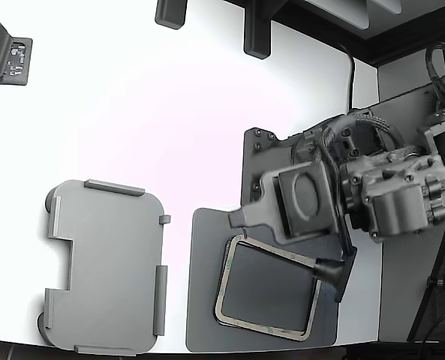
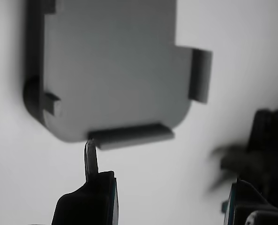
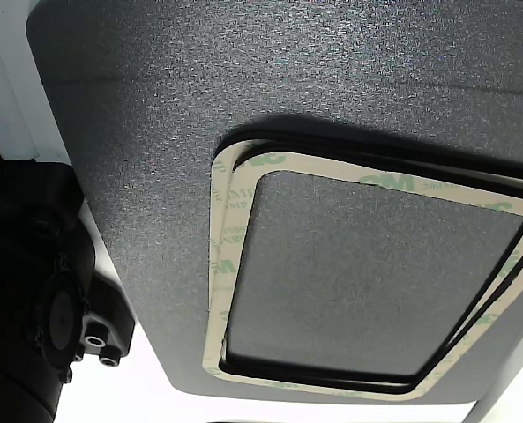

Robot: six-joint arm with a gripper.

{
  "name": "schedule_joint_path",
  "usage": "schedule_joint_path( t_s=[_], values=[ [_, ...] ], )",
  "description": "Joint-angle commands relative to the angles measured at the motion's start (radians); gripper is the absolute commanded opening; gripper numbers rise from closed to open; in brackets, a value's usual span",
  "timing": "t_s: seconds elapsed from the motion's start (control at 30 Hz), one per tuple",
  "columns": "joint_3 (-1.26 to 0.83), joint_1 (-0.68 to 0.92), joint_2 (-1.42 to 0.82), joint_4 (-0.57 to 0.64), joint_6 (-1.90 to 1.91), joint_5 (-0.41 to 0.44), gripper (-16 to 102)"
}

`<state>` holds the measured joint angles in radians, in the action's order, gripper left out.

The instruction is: Grab top frame and put it into gray box.

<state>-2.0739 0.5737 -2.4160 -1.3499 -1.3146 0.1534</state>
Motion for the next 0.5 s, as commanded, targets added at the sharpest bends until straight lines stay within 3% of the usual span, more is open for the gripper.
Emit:
schedule_joint_path(
  t_s=[0.0, 0.2, 0.47],
  values=[
    [0.072, 0.086, 0.038, -0.057, -0.196, 0.015, 98],
    [0.166, 0.267, 0.163, -0.216, -0.334, -0.015, 95],
    [0.199, 0.479, 0.301, -0.253, -0.364, -0.078, 100]
  ],
)
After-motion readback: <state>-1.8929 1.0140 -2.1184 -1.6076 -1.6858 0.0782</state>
